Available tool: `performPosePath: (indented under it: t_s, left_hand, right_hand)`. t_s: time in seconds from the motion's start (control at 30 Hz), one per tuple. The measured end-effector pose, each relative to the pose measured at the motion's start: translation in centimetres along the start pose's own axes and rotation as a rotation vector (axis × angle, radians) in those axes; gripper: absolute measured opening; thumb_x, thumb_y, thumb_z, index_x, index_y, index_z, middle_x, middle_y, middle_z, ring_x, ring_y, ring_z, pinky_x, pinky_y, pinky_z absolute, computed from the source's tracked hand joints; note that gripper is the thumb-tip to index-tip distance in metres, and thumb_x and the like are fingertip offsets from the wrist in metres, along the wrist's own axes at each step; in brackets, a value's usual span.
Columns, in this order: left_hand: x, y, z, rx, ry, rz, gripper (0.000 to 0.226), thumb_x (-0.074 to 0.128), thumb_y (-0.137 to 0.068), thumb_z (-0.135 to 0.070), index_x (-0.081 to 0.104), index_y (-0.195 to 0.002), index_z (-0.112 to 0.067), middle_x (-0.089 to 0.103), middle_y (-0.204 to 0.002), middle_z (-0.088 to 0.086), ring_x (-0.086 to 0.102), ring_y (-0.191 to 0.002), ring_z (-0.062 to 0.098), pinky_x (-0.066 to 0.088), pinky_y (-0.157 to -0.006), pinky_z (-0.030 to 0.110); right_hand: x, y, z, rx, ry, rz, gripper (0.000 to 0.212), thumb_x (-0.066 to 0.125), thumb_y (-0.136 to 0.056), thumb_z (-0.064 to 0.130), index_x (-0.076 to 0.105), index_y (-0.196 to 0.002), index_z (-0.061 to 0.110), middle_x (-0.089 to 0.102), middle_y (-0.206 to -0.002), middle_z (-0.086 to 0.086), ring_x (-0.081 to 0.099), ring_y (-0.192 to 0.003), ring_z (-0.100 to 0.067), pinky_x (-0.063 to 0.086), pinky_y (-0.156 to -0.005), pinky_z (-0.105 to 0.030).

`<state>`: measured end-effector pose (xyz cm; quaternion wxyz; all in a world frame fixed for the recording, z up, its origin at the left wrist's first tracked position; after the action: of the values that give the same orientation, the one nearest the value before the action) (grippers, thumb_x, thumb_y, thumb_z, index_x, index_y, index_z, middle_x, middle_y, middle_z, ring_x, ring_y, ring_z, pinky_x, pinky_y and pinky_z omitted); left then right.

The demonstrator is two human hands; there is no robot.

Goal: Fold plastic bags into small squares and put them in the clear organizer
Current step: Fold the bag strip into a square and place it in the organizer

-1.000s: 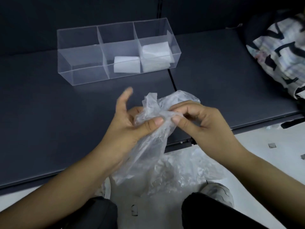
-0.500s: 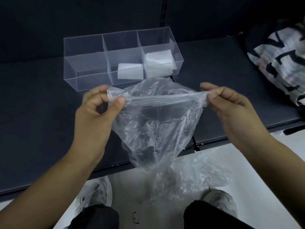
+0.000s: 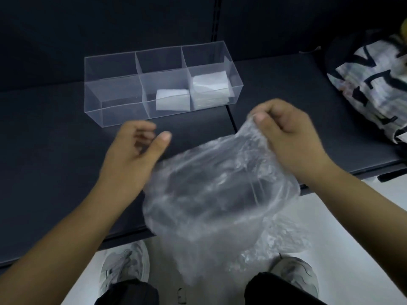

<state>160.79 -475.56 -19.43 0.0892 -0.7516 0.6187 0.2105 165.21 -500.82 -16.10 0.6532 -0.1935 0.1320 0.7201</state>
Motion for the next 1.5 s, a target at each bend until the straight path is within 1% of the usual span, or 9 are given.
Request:
performPosePath:
  t_s: [0.1, 0.17, 0.33, 0.47, 0.63, 0.87, 1.03, 1.33, 1.5]
  left_hand:
    - [4.1, 0.0, -2.2, 0.023, 0.015, 0.427, 0.045, 0.061, -0.069, -0.062, 0.063, -0.106, -0.037, 0.069, -0.102, -0.018, 0.062, -0.095, -0.008, 0.047, -0.081, 0.006]
    - [6.1, 0.2, -2.6, -0.078, 0.122, 0.594, 0.032, 0.069, -0.078, -0.045, 0.071, -0.102, -0.023, 0.074, -0.096, -0.007, 0.070, -0.090, 0.008, 0.055, -0.078, 0.016]
    - [3.9, -1.9, 1.5, -0.277, 0.301, 0.194, 0.015, 0.073, -0.082, -0.028, 0.072, -0.086, -0.014, 0.074, -0.072, -0.001, 0.068, -0.064, 0.013, 0.055, -0.063, 0.026]
    - [1.2, -2.9, 5.2, -0.338, 0.290, -0.037, 0.015, 0.075, -0.080, -0.033, 0.069, -0.081, -0.020, 0.071, -0.069, -0.005, 0.067, -0.061, 0.009, 0.053, -0.059, 0.026]
    - [0.2, -2.6, 7.6, -0.400, 0.262, -0.102, 0.022, 0.078, -0.077, -0.037, 0.066, -0.087, -0.021, 0.073, -0.078, -0.001, 0.069, -0.063, 0.010, 0.054, -0.053, 0.024]
    - [-0.3, -3.7, 7.2, -0.456, 0.252, 0.026, 0.056, 0.069, -0.057, -0.073, 0.074, -0.090, -0.028, 0.075, -0.086, -0.003, 0.072, -0.076, 0.018, 0.054, -0.071, 0.034]
    - [0.0, -5.4, 7.3, -0.467, 0.321, -0.020, 0.024, 0.073, -0.079, -0.046, 0.075, -0.078, -0.021, 0.075, -0.080, 0.004, 0.071, -0.072, 0.018, 0.055, -0.074, 0.033]
    - [-0.8, -6.3, 8.2, -0.467, 0.471, -0.170, 0.014, 0.071, -0.085, -0.033, 0.073, -0.085, -0.019, 0.075, -0.074, -0.003, 0.071, -0.065, 0.011, 0.054, -0.054, 0.022]
    - [-0.5, -6.6, 8.3, -0.471, 0.490, -0.178, 0.011, 0.069, -0.087, -0.029, 0.071, -0.087, -0.018, 0.073, -0.076, -0.003, 0.069, -0.062, 0.008, 0.053, -0.055, 0.020]
  right_hand:
    - [3.4, -0.6, 1.2, -0.029, -0.102, 0.235, 0.017, 0.049, -0.099, 0.013, 0.065, -0.095, 0.007, 0.065, -0.083, -0.011, 0.060, -0.074, -0.016, 0.050, -0.068, -0.026]
    - [4.4, -1.1, 1.1, -0.014, -0.142, 0.370, 0.024, 0.051, -0.098, 0.026, 0.063, -0.109, 0.008, 0.065, -0.088, 0.003, 0.062, -0.082, -0.002, 0.047, -0.075, -0.014]
    - [3.2, 0.4, -3.7, 0.183, 0.114, 0.736, 0.076, 0.079, -0.073, 0.045, 0.037, -0.136, 0.045, 0.070, -0.091, 0.006, 0.065, -0.092, 0.000, 0.047, -0.079, -0.009]
    - [0.1, -0.5, -8.2, 0.251, 0.078, 0.446, 0.033, 0.073, -0.083, 0.018, 0.063, -0.113, 0.028, 0.064, -0.065, 0.008, 0.060, -0.065, -0.003, 0.045, -0.069, -0.012]
    - [-3.0, -1.3, -11.0, 0.308, -0.027, 0.090, 0.016, 0.057, -0.095, 0.018, 0.065, -0.109, 0.015, 0.065, -0.075, 0.002, 0.058, -0.059, -0.001, 0.047, -0.063, -0.013]
    - [-0.8, 0.0, -9.7, 0.164, 0.192, 0.451, 0.041, 0.075, -0.071, 0.045, 0.064, -0.110, 0.042, 0.051, -0.112, 0.013, 0.055, -0.100, 0.003, 0.044, -0.088, -0.011]
    - [-0.3, -0.2, -10.4, 0.084, 0.350, 0.426, 0.009, 0.072, -0.083, 0.025, 0.070, -0.074, 0.024, 0.053, -0.102, 0.010, 0.053, -0.098, 0.004, 0.034, -0.087, -0.004]
    - [-2.8, -2.1, -11.4, 0.295, -0.192, 0.214, 0.010, 0.060, -0.090, 0.004, 0.065, -0.085, 0.011, 0.069, -0.064, 0.003, 0.057, -0.056, -0.002, 0.046, -0.055, -0.012]
    - [-4.0, -3.8, -12.3, 0.296, -0.166, -0.052, 0.014, 0.062, -0.090, 0.003, 0.062, -0.094, 0.016, 0.062, -0.050, 0.007, 0.052, -0.047, -0.001, 0.042, -0.050, -0.011]
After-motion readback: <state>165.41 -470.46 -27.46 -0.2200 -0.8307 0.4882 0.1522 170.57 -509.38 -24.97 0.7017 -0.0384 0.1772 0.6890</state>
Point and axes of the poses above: each hand's wrist, its own y-axis away from the middle knuckle, its own x-axis out of the palm, z = x × y, the point moved 5 cm from there along -y, towards the middle knuckle
